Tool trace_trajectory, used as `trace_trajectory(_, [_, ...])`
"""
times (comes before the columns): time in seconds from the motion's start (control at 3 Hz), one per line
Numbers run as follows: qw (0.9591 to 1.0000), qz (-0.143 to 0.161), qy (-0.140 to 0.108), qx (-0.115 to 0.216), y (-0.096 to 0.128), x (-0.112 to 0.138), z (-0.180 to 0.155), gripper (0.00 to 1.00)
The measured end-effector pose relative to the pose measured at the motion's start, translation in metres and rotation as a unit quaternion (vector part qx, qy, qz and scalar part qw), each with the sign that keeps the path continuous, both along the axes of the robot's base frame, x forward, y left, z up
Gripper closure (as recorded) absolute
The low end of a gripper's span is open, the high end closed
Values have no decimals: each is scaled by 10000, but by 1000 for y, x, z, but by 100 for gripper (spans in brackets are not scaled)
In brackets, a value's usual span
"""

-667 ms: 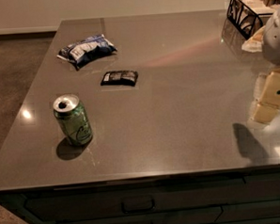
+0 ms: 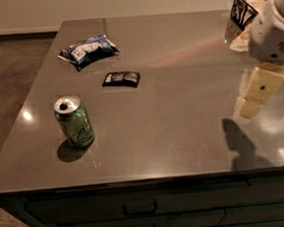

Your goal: Move rxbar chocolate near green can

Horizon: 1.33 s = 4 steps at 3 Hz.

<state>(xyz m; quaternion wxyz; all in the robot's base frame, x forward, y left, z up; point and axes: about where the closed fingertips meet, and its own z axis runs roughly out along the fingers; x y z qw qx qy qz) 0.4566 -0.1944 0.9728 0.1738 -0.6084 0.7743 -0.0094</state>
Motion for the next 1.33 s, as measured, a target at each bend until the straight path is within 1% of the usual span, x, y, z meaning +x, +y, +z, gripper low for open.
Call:
trace_trajectory(0.33, [9989,198,66,409,42,41,-10,0])
trace_trajectory(0.67, [9969,303,59,720,81,81,-22,0])
trace_trajectory(1.0, [9951,312,39,938,120,124,-42,0])
trace_trajectory(1.33, [9941,231,71,1060,146,160,-63,0])
